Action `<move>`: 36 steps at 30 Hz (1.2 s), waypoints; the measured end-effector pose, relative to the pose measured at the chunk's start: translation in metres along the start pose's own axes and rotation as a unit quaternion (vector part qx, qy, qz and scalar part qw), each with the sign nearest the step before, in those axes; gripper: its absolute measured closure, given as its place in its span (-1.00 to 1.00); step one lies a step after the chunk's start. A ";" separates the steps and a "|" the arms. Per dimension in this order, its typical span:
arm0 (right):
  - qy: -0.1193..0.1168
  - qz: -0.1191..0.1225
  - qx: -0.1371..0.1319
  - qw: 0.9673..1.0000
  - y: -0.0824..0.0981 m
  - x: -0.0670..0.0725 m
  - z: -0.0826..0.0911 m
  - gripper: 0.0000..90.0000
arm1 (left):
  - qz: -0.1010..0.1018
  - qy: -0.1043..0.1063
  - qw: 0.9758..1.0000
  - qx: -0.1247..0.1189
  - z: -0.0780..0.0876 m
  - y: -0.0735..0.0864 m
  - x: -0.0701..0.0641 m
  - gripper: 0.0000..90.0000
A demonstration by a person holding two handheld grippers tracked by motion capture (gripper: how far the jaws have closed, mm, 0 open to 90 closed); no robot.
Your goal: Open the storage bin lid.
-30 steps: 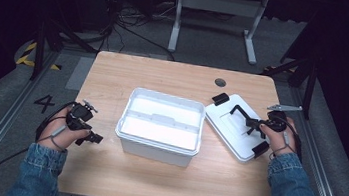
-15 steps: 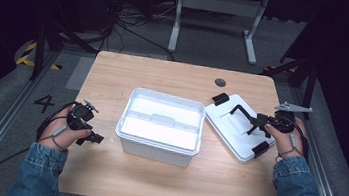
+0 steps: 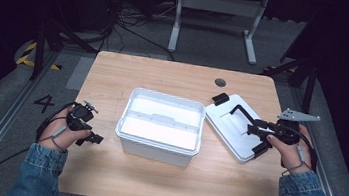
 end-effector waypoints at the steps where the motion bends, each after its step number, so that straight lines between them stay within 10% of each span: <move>1: -0.008 0.000 -0.001 1.000 0.000 0.004 0.003 0.23 | -0.001 -0.001 1.000 -0.001 -0.001 0.000 0.000 -0.25; 19: -0.071 0.047 0.008 0.996 0.018 0.064 0.021 0.17 | 0.001 0.003 1.000 0.000 -0.001 -0.001 0.003 -0.25; 36: -0.108 0.073 0.046 0.990 0.049 0.100 0.001 0.07 | 0.001 0.003 1.000 0.000 -0.001 -0.001 0.005 -0.25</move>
Point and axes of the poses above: each handheld gripper's, and its own axes: z roughly backward along the jaws, y roughly out of its underside, x roughly to its left, the point moved 1 cm from there along -z, roughly forward along the jaws, and after that the axes turned 14 degrees about y, right-handed, at the moved point
